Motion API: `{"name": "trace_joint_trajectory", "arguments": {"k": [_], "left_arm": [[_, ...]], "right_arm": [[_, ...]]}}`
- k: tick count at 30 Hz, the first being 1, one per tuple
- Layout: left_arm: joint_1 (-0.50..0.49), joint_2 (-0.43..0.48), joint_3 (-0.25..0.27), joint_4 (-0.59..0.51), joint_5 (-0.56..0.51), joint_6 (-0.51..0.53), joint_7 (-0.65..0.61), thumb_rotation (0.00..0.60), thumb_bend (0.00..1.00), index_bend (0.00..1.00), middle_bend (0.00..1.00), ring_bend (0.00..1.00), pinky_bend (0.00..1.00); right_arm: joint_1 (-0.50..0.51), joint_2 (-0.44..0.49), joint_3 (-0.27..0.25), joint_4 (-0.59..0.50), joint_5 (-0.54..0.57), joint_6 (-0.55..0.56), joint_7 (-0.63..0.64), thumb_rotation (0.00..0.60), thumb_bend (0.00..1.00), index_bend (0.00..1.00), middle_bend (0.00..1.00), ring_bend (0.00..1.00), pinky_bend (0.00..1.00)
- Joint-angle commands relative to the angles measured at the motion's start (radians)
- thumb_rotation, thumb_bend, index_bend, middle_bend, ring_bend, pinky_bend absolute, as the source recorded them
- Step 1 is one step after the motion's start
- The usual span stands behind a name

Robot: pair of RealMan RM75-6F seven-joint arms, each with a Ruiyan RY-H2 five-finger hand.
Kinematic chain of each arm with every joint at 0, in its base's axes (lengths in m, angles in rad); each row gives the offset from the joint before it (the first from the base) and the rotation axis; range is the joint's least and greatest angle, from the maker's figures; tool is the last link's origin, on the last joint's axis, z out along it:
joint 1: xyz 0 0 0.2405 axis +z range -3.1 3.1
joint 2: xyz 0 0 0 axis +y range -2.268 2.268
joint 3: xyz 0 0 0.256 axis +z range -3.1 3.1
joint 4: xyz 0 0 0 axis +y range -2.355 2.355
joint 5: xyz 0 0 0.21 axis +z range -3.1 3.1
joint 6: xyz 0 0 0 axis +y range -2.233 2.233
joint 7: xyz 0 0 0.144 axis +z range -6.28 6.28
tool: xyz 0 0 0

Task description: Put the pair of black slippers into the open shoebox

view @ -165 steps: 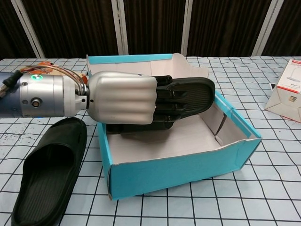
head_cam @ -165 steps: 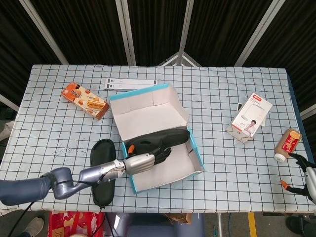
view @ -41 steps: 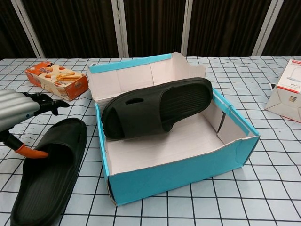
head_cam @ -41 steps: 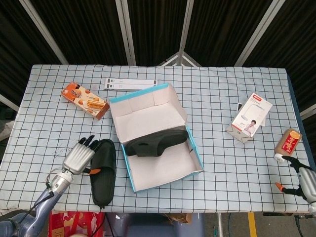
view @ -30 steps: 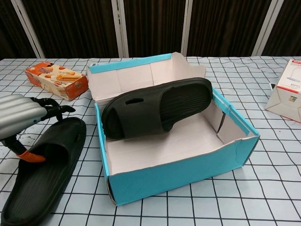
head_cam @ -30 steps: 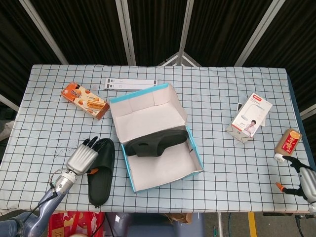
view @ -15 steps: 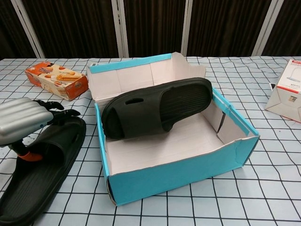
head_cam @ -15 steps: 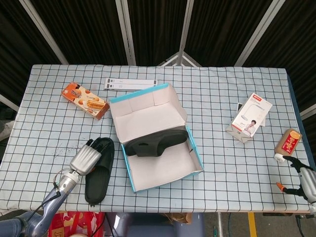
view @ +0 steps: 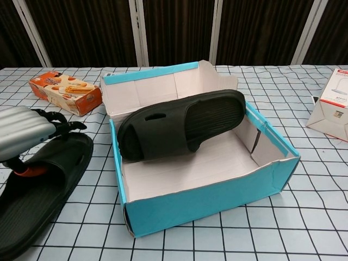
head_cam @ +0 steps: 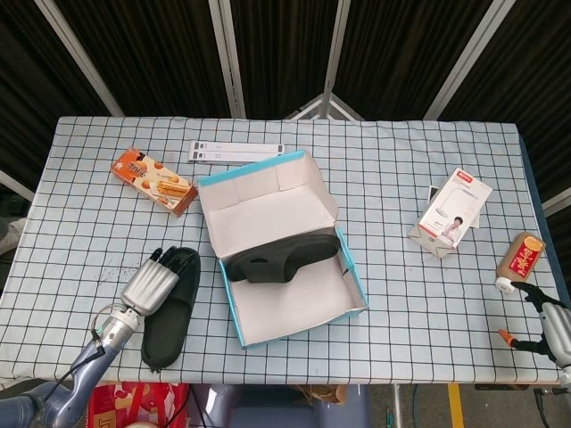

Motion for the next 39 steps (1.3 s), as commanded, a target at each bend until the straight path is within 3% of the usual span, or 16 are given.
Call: {"name": "trace_joint_trajectory", "arguments": {"k": [1, 8, 15, 18, 24, 32, 39], "left_arm": [[0.007, 0.043, 0.004, -0.040, 0.038, 0.040, 0.028, 0.600, 0.38, 0.11, 0.40, 0.14, 0.24], [0.007, 0.212, 0.033, -0.178, 0.148, 0.093, 0.149, 0.600, 0.38, 0.14, 0.42, 0.14, 0.24], [-0.029, 0.418, 0.064, -0.323, 0.353, 0.112, 0.257, 0.600, 0.38, 0.17, 0.45, 0.14, 0.24], [-0.044, 0.463, 0.044, -0.377, 0.402, 0.118, 0.286, 0.600, 0.38, 0.17, 0.45, 0.14, 0.24], [-0.134, 0.522, -0.066, -0.497, 0.466, 0.065, 0.356, 0.600, 0.38, 0.17, 0.45, 0.14, 0.24], [-0.306, 0.469, -0.214, -0.566, 0.409, -0.164, 0.443, 0.600, 0.38, 0.18, 0.45, 0.14, 0.26], [-0.449, 0.315, -0.260, -0.479, 0.374, -0.349, 0.506, 0.600, 0.38, 0.18, 0.45, 0.14, 0.26]], "right_arm": [[0.002, -0.001, -0.001, 0.001, 0.000, -0.004, -0.001, 0.600, 0.23, 0.21, 0.20, 0.25, 0.21], [0.002, -0.001, -0.001, -0.004, -0.003, -0.001, -0.005, 0.600, 0.23, 0.21, 0.20, 0.25, 0.21], [0.005, -0.003, -0.002, -0.005, -0.005, -0.005, -0.003, 0.600, 0.23, 0.21, 0.20, 0.25, 0.21], [0.005, -0.002, -0.003, -0.005, -0.005, -0.007, -0.002, 0.600, 0.23, 0.21, 0.20, 0.25, 0.21], [0.004, -0.001, -0.002, -0.004, -0.004, -0.004, 0.001, 0.600, 0.23, 0.21, 0.20, 0.25, 0.21], [0.002, 0.001, -0.002, 0.001, -0.003, -0.004, 0.013, 0.600, 0.23, 0.21, 0.20, 0.25, 0.21], [-0.001, 0.004, -0.003, 0.006, -0.009, -0.001, 0.026, 0.600, 0.23, 0.21, 0.20, 0.25, 0.21]]}}
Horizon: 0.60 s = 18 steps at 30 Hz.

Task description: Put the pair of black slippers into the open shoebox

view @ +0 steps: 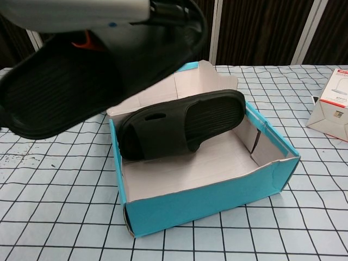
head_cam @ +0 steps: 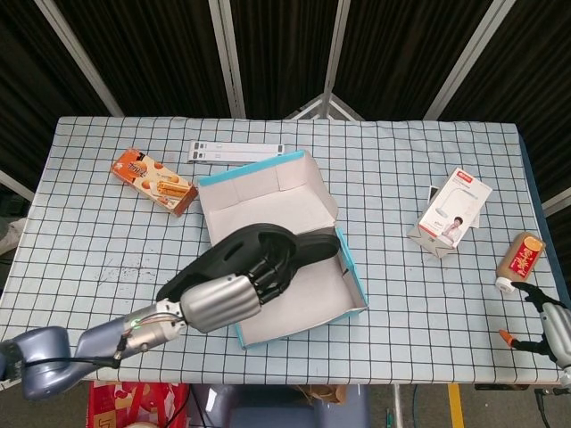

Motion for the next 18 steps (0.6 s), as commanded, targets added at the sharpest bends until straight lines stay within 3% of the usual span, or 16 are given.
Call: {"name": "trace_joint_trajectory", "arguments": {"k": [1, 18], "left_arm": [[-0.098, -0.114, -0.030, 0.071, -0.017, -0.108, 0.043, 0.600, 0.38, 0.18, 0.45, 0.14, 0.26], [-0.243, -0.355, -0.024, 0.293, -0.022, -0.222, 0.059, 0.600, 0.38, 0.18, 0.45, 0.14, 0.26]], "right_arm": [[0.000, -0.001, 0.000, 0.004, 0.000, 0.000, 0.004, 0.600, 0.23, 0.21, 0.20, 0.25, 0.21], [-0.003, -0.001, 0.002, 0.021, -0.001, 0.000, 0.030, 0.600, 0.23, 0.21, 0.20, 0.25, 0.21]]}}
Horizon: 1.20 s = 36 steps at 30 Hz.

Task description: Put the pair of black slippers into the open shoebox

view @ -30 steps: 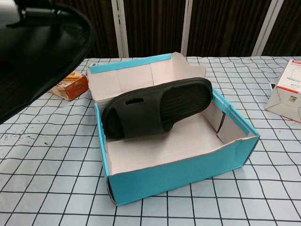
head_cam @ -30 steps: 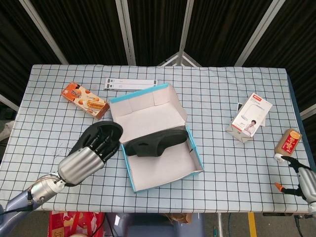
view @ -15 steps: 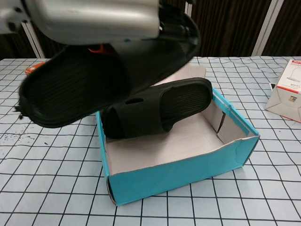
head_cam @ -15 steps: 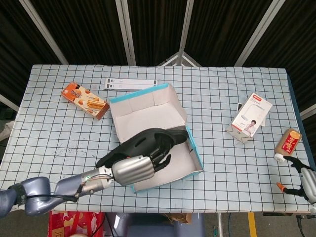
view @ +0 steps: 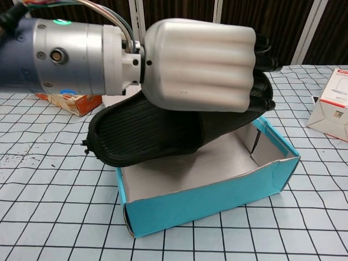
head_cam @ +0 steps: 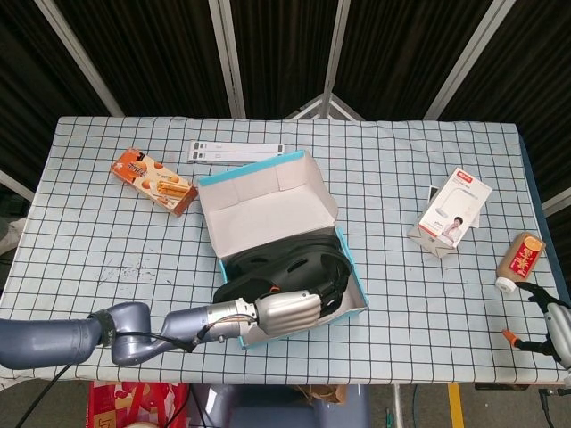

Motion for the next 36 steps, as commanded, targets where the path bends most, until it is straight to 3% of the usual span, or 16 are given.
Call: {"name": "trace_joint_trajectory", "arguments": {"k": [1, 13, 36], "left_arm": [[-0.025, -0.033, -0.001, 0.034, -0.001, -0.012, -0.001, 0.600, 0.38, 0.18, 0.45, 0.14, 0.26], [-0.077, -0.116, 0.011, 0.125, -0.003, -0.014, -0.028, 0.600, 0.38, 0.18, 0.46, 0.14, 0.26], [-0.126, -0.244, 0.079, 0.290, 0.010, 0.002, -0.094, 0.600, 0.38, 0.18, 0.46, 0.14, 0.26]], "right_arm": [[0.001, -0.001, 0.001, 0.002, 0.002, -0.002, 0.000, 0.600, 0.23, 0.21, 0.20, 0.25, 0.21], [-0.002, 0.002, 0.001, 0.008, 0.000, 0.000, 0.016, 0.600, 0.23, 0.21, 0.20, 0.25, 0.21], [-0.007, 0.006, 0.002, 0.013, -0.005, 0.006, 0.035, 0.600, 0.23, 0.21, 0.20, 0.25, 0.21]]}}
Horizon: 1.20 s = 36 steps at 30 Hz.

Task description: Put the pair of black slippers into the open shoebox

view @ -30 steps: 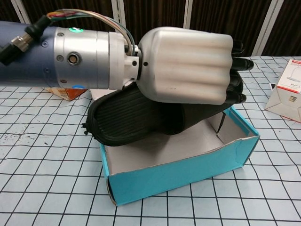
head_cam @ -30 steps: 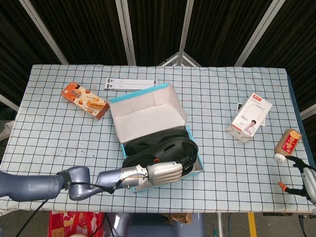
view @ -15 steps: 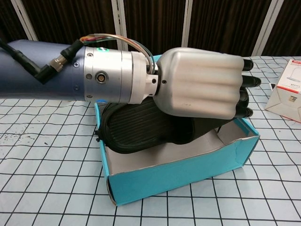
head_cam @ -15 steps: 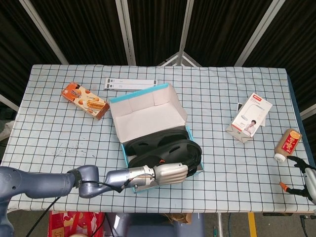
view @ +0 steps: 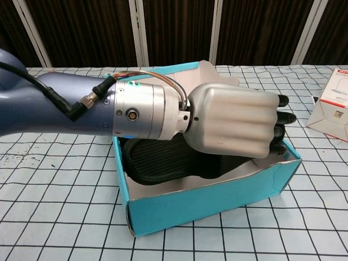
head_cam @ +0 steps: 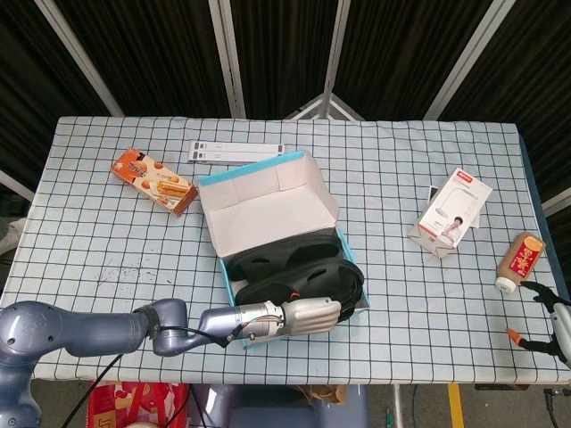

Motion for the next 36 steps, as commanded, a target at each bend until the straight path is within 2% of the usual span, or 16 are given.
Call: {"name": "trace_joint_trajectory", "arguments": {"k": [1, 9, 15, 18, 20, 23, 29, 36], "left_arm": [[-0.004, -0.026, 0.010, 0.033, 0.004, 0.016, -0.017, 0.600, 0.38, 0.18, 0.46, 0.14, 0.26], [-0.006, -0.061, 0.038, 0.082, 0.010, 0.032, -0.049, 0.600, 0.38, 0.18, 0.46, 0.14, 0.26], [-0.001, -0.042, 0.055, 0.068, 0.014, 0.037, -0.048, 0.600, 0.38, 0.18, 0.44, 0.14, 0.25], [0.005, -0.033, 0.047, 0.051, 0.004, 0.043, -0.043, 0.600, 0.37, 0.12, 0.35, 0.14, 0.24], [0.007, -0.028, 0.043, 0.044, 0.000, 0.044, -0.035, 0.600, 0.35, 0.05, 0.25, 0.13, 0.22], [0.009, -0.026, 0.041, 0.037, -0.009, 0.038, -0.027, 0.600, 0.30, 0.00, 0.16, 0.11, 0.21], [0.015, -0.019, 0.039, 0.022, -0.040, 0.005, 0.016, 0.600, 0.24, 0.00, 0.07, 0.06, 0.19], [0.025, -0.012, 0.029, -0.014, -0.080, -0.017, 0.063, 0.600, 0.14, 0.00, 0.00, 0.01, 0.17]], "right_arm": [[0.001, 0.000, 0.000, 0.000, -0.001, -0.001, 0.001, 0.600, 0.23, 0.21, 0.20, 0.25, 0.21], [-0.002, 0.000, 0.000, 0.005, -0.002, 0.002, 0.007, 0.600, 0.23, 0.21, 0.20, 0.25, 0.21], [-0.001, -0.001, 0.000, 0.004, -0.008, 0.003, 0.008, 0.600, 0.23, 0.21, 0.20, 0.25, 0.21], [0.000, -0.002, -0.001, 0.003, -0.008, 0.002, 0.004, 0.600, 0.23, 0.21, 0.20, 0.25, 0.21], [0.001, -0.002, -0.001, 0.002, -0.007, 0.001, 0.002, 0.600, 0.23, 0.21, 0.20, 0.25, 0.21], [0.001, -0.001, -0.001, 0.000, -0.007, 0.000, 0.000, 0.600, 0.23, 0.21, 0.20, 0.25, 0.21], [0.002, -0.001, 0.000, 0.002, -0.004, -0.003, 0.004, 0.600, 0.23, 0.21, 0.20, 0.25, 0.21], [0.003, -0.003, -0.001, 0.004, -0.008, -0.003, 0.004, 0.600, 0.23, 0.21, 0.20, 0.25, 0.21]]}}
